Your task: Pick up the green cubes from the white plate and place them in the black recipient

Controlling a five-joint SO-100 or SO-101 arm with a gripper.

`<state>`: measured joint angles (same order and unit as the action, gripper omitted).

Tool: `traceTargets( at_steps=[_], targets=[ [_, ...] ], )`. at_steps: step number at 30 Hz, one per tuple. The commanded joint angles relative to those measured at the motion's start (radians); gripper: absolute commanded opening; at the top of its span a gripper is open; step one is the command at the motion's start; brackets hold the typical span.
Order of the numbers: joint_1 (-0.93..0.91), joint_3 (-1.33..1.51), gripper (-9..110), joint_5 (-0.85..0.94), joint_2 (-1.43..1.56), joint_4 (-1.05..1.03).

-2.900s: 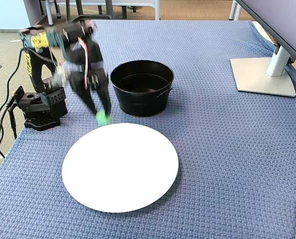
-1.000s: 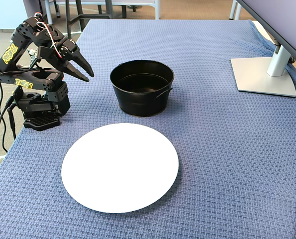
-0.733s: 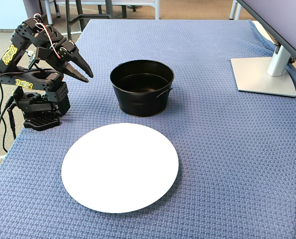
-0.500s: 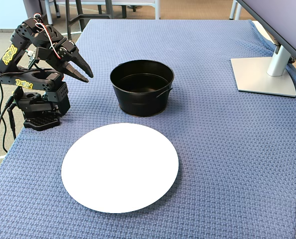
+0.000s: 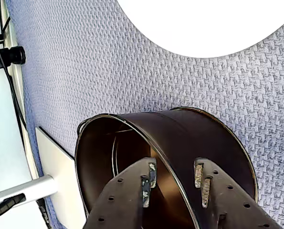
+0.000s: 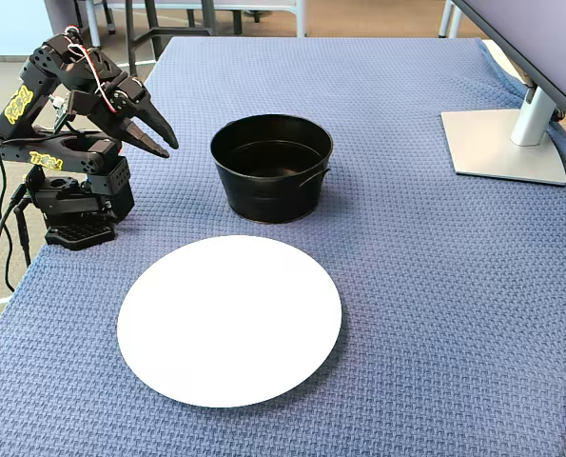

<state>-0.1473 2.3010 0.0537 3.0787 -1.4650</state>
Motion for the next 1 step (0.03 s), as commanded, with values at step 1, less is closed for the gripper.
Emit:
traceTargets(
  at_steps=[1],
  targets=[
    [-0.005, 0.0, 0, 0.009, 0.008, -0.008]
  ],
)
